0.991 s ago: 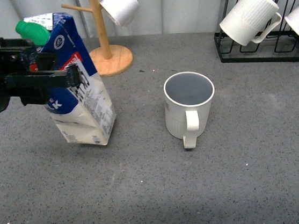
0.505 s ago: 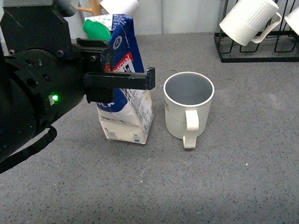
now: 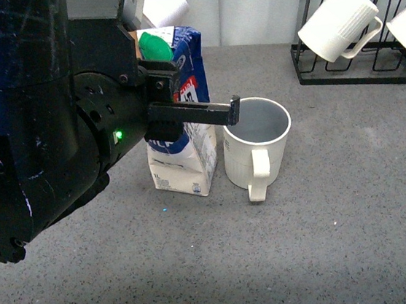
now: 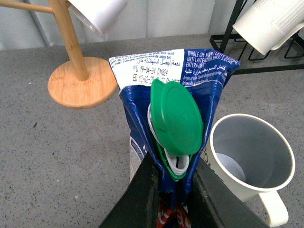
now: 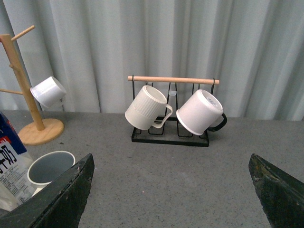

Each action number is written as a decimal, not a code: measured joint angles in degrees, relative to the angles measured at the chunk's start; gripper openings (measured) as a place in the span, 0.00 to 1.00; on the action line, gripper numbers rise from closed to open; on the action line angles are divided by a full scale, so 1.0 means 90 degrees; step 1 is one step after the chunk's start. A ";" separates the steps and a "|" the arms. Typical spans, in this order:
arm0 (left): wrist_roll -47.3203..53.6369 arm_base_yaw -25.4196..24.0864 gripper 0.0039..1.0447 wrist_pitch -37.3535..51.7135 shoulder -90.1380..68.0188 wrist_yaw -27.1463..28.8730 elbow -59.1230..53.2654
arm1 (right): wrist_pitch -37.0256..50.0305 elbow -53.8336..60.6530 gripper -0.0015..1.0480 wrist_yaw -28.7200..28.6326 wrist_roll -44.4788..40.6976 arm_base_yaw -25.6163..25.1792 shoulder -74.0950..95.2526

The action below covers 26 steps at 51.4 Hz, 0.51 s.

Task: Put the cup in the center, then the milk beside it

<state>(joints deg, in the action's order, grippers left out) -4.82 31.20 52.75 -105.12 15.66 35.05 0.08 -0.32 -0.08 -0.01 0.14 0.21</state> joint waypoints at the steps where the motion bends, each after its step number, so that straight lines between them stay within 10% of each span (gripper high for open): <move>1: -0.0005 0.0005 0.11 0.0000 -0.0012 0.0012 0.0000 | 0.0000 0.0000 0.91 0.0000 0.0000 0.0000 0.0000; 8: -0.0027 0.0017 0.11 -0.0032 -0.0027 0.0046 0.0005 | 0.0000 0.0000 0.91 0.0000 0.0000 0.0000 0.0000; 26: -0.0102 0.0046 0.71 -0.0041 0.0330 0.0092 0.0012 | 0.0000 0.0002 0.91 0.0002 0.0000 0.0000 0.0000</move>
<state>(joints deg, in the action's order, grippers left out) -5.74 31.62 52.38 -102.15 16.49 35.16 0.08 -0.30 -0.05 -0.01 0.14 0.21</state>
